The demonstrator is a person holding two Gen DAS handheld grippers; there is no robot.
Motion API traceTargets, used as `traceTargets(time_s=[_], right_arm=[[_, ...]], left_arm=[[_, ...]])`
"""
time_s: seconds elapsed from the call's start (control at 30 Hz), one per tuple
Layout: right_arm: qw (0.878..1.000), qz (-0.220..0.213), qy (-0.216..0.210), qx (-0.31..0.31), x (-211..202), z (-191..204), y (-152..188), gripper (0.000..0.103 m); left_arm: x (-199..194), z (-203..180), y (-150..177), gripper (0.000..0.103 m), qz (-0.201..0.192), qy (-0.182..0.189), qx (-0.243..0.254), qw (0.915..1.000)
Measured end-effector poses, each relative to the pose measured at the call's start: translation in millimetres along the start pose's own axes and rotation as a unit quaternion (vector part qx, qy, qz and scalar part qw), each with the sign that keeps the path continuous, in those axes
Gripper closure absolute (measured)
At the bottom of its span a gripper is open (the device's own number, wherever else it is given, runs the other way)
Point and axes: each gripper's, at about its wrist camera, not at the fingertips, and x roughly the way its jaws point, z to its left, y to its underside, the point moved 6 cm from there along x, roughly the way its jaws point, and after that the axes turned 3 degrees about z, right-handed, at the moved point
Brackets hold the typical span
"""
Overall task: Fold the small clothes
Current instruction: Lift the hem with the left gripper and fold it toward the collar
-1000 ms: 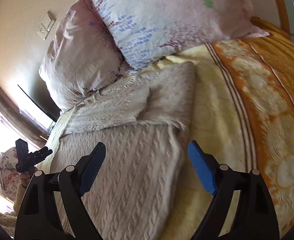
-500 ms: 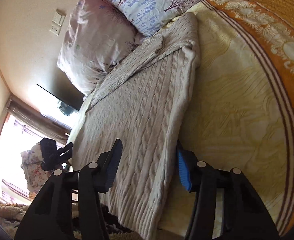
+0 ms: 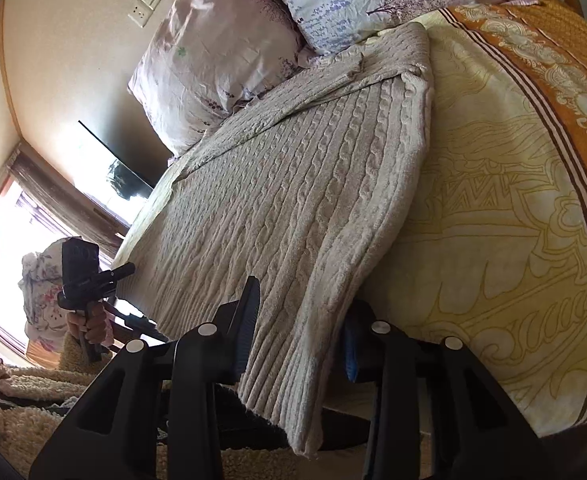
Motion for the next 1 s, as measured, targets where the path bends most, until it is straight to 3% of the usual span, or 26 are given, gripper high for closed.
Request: traceTargets(time_s=[0.3, 0.37, 0.43, 0.63, 0.8, 1.0], right_arm=[[0.999, -0.013, -0.004, -0.050, 1, 8, 8, 0.070], [0.998, -0.015, 0.001, -0.058, 2, 8, 7, 0.072], [0.998, -0.017, 0.005, -0.065, 2, 8, 7, 0.074], [0.996, -0.026, 0.018, -0.087, 3, 11, 6, 0.081], [0.993, -0.058, 0.019, -0.105, -4, 18, -3, 0.088], [0.983, -0.130, 0.028, -0.124, -23, 28, -36, 0.089]], left_arm=[[5, -11, -1, 0.064, 0.009, -0.005, 0.020, 0.9998], [6, -11, -2, 0.069, 0.009, -0.011, 0.021, 0.9997], [7, -8, -4, 0.082, 0.012, -0.021, 0.018, 0.9996], [6, -1, -2, 0.095, 0.018, -0.034, 0.018, 0.9991], [4, -2, -5, 0.097, 0.016, -0.034, 0.029, 0.9989], [-19, -12, -36, 0.097, -0.051, -0.026, 0.048, 0.9972]])
